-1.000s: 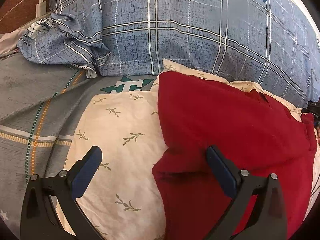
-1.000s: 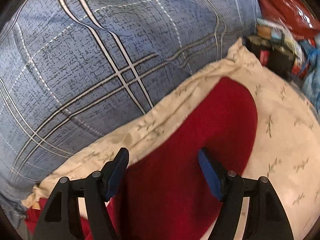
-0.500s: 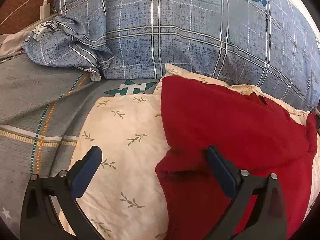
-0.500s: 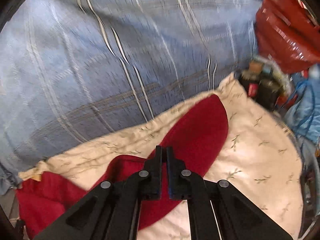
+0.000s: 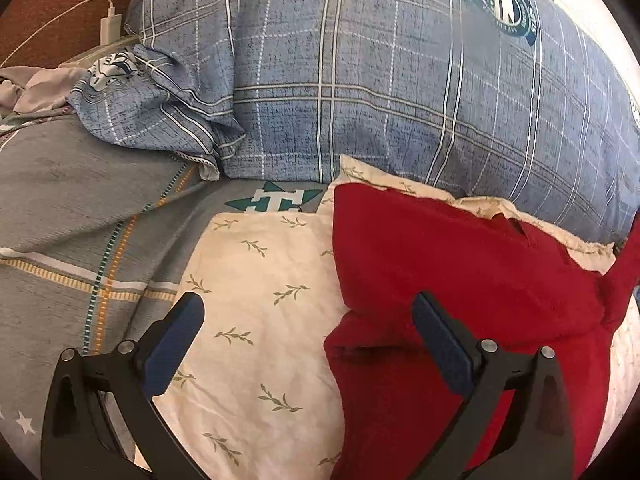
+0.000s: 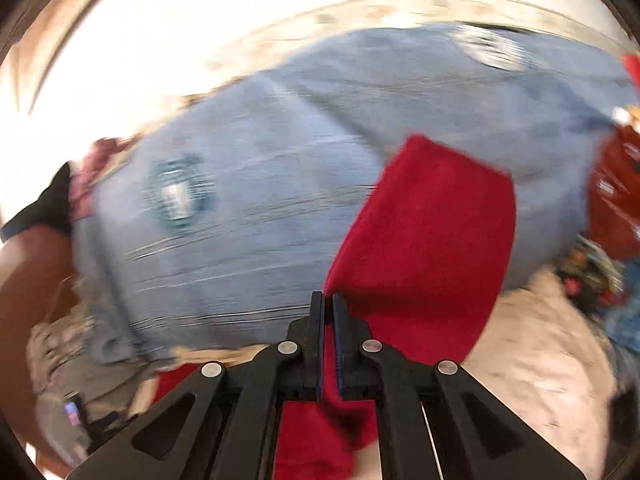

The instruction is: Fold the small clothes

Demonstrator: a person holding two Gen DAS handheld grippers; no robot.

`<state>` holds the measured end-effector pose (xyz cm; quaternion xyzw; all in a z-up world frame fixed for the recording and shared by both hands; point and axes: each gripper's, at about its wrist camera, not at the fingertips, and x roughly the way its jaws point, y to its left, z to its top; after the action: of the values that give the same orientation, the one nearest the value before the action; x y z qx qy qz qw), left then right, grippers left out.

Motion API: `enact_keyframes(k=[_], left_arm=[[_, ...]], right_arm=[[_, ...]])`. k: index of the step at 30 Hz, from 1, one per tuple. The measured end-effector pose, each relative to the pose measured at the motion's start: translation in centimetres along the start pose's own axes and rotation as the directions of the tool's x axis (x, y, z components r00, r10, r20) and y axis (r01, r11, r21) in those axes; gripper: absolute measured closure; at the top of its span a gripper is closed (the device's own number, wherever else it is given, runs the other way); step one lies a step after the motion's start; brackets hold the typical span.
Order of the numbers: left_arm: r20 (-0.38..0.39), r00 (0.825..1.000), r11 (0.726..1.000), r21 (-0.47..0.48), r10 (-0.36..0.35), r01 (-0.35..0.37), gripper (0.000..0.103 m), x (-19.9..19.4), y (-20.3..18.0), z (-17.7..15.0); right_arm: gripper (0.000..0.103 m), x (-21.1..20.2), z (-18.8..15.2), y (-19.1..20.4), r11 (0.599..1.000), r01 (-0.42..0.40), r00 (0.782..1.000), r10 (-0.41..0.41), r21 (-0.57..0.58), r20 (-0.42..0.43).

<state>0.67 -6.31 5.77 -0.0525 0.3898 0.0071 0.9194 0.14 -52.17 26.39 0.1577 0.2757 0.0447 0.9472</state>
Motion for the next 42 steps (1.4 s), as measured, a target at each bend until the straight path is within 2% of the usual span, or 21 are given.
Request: enact_keyframes(k=[4,7,9,12,13,14,16,21,24,27,29,30,31,32,33,34,35,37,38,40,42], left_arm=[[0.022,1.0,1.0,-0.019,-0.012,0.013,0.0,-0.7,0.7,0.3],[0.038,0.999,0.999,-0.04,-0.024,0.025,0.0,-1.1,1.2,0.5],[0.044,0.999,0.998,-0.052,-0.033,0.035,0.0,-1.2,1.6,0.6],[0.044,0.999,0.998,-0.05,-0.029,0.031,0.0,-1.1,1.8,0.7],[0.045,0.999,0.999,-0.047,-0.024,0.026,0.0,-1.1,1.9,0.7],[0.045,0.999,0.999,-0.046,-0.02,0.022,0.0,-1.1,2.0,0.6],[0.041,0.999,0.998,-0.052,-0.019,0.021,0.0,-0.9,2.0,0.7],[0.028,0.999,0.999,-0.047,-0.018,0.019,0.0,-0.5,1.8,0.4],[0.024,1.0,1.0,-0.029,-0.008,0.009,0.0,-0.3,1.5,0.2],[0.023,1.0,1.0,-0.03,-0.006,0.007,0.0,-0.1,1.6,0.3],[0.019,1.0,0.999,-0.032,-0.005,0.006,0.0,0.1,1.6,0.3],[0.015,1.0,0.999,-0.032,-0.003,0.003,0.0,0.2,1.6,0.3],[0.011,1.0,0.999,-0.032,-0.002,0.002,0.0,0.3,1.6,0.3],[0.01,1.0,1.0,-0.031,-0.002,0.002,0.0,0.3,1.6,0.3],[0.011,1.0,1.0,-0.029,-0.001,0.001,0.0,0.3,1.5,0.3],[0.014,1.0,1.0,-0.027,0.002,-0.001,0.0,0.3,1.5,0.3],[0.016,1.0,1.0,-0.025,0.003,-0.003,0.0,0.2,1.5,0.3],[0.022,1.0,1.0,-0.026,0.006,-0.006,0.0,0.1,1.6,0.3],[0.023,1.0,1.0,-0.029,0.007,-0.006,0.0,0.1,1.6,0.3],[0.02,1.0,0.999,-0.039,0.006,-0.005,0.0,0.2,1.8,0.4],[0.019,1.0,0.999,-0.049,0.004,-0.003,0.0,0.2,2.0,0.3]], right_arm=[[0.103,2.1,-0.5,6.9,0.981,-0.172,0.984,0.168,-0.086,-0.06],[0.103,5.2,-1.6,12.4,0.944,-0.304,0.947,0.285,-0.13,-0.147],[0.102,7.5,-3.1,15.6,0.922,-0.344,0.927,0.301,-0.181,-0.225],[0.097,9.3,-5.0,19.0,0.899,-0.357,0.916,0.284,-0.254,-0.283],[0.087,9.5,-5.4,19.3,0.894,-0.356,0.917,0.279,-0.271,-0.285],[0.066,9.7,-6.0,19.3,0.89,-0.348,0.921,0.264,-0.296,-0.288],[0.044,10.0,-7.4,18.1,0.89,-0.315,0.931,0.222,-0.33,-0.291],[0.046,12.7,-13.0,17.5,0.844,-0.261,0.917,0.065,-0.469,-0.394],[0.046,14.8,-16.3,17.0,0.767,-0.112,0.935,-0.133,-0.632,-0.328],[0.046,17.0,-18.5,15.9,0.659,0.032,0.92,-0.313,-0.752,-0.234],[0.051,18.1,-19.0,14.9,0.619,0.081,0.908,-0.37,-0.781,-0.198],[0.064,18.7,-19.0,14.3,0.623,0.087,0.9,-0.383,-0.777,-0.207],[0.091,19.5,-18.7,13.8,0.643,0.089,0.89,-0.394,-0.76,-0.228],[0.096,19.7,-18.4,13.2,0.666,0.09,0.885,-0.394,-0.74,-0.247],[0.096,19.8,-17.9,12.7,0.702,0.083,0.887,-0.376,-0.708,-0.268],[0.096,19.3,-17.1,12.2,0.757,0.063,0.897,-0.329,-0.651,-0.296],[0.096,18.3,-16.0,11.7,0.815,0.027,0.91,-0.26,-0.579,-0.323],[0.096,16.1,-14.3,11.2,0.891,-0.067,0.929,-0.108,-0.45,-0.354],[0.096,14.5,-13.5,11.3,0.91,-0.124,0.933,-0.028,-0.394,-0.359],[0.096,11.5,-13.0,12.2,0.898,-0.252,0.921,0.108,-0.361,-0.374],[0.095,9.6,-13.9,12.9,0.868,-0.306,0.907,0.141,-0.392,-0.396]])
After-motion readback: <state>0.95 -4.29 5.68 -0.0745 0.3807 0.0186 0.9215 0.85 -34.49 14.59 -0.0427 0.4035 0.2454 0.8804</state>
